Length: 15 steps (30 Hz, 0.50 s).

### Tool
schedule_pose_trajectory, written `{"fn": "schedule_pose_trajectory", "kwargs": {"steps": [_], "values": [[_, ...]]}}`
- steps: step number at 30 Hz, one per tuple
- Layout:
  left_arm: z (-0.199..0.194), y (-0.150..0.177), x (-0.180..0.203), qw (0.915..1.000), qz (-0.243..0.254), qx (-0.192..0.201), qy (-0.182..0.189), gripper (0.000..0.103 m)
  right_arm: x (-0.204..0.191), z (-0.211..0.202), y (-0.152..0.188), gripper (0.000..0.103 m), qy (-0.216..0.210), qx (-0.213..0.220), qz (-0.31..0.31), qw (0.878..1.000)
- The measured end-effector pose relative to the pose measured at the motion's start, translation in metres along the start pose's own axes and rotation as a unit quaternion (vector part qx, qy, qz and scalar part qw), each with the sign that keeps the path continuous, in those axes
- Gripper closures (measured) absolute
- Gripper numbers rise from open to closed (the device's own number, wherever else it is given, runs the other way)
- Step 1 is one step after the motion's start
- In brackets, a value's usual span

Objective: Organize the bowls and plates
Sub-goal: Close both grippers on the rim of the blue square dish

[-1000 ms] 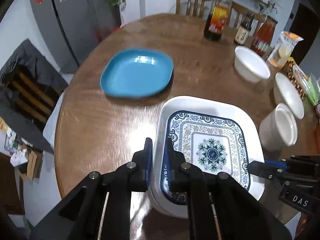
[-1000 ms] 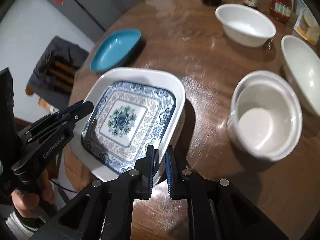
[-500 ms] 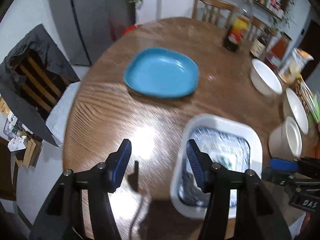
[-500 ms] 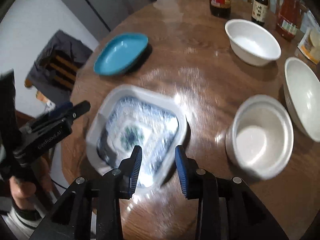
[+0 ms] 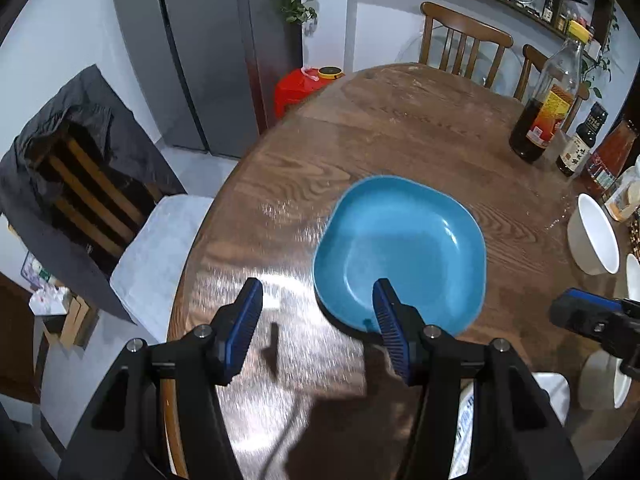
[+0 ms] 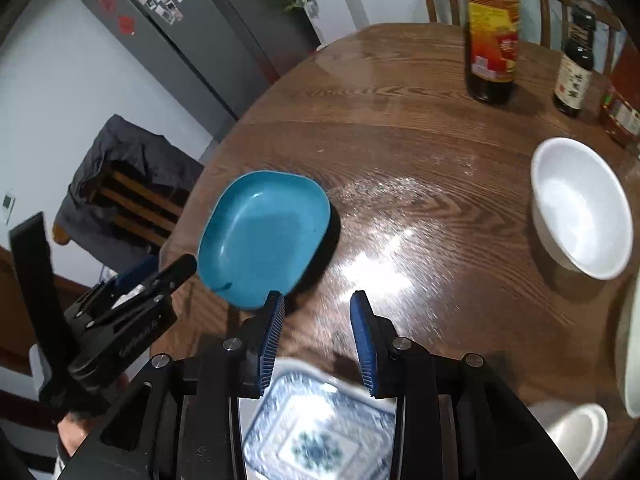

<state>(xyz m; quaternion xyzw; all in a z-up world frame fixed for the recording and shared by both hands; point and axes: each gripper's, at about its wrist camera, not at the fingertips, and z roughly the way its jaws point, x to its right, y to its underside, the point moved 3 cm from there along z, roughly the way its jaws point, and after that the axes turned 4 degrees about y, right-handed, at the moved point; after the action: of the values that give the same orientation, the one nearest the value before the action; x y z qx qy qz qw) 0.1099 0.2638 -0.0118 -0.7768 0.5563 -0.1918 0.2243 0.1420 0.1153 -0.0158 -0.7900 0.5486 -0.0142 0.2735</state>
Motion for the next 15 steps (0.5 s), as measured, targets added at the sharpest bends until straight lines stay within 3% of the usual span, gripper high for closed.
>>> {"fn": "schedule_pose_trajectory", "kwargs": {"steps": [15], "values": [[0.024, -0.017, -0.004, 0.9999, 0.013, -0.009, 0.004, 0.046, -0.015, 0.033, -0.017, 0.068, 0.009, -0.016, 0.004, 1.000]]}}
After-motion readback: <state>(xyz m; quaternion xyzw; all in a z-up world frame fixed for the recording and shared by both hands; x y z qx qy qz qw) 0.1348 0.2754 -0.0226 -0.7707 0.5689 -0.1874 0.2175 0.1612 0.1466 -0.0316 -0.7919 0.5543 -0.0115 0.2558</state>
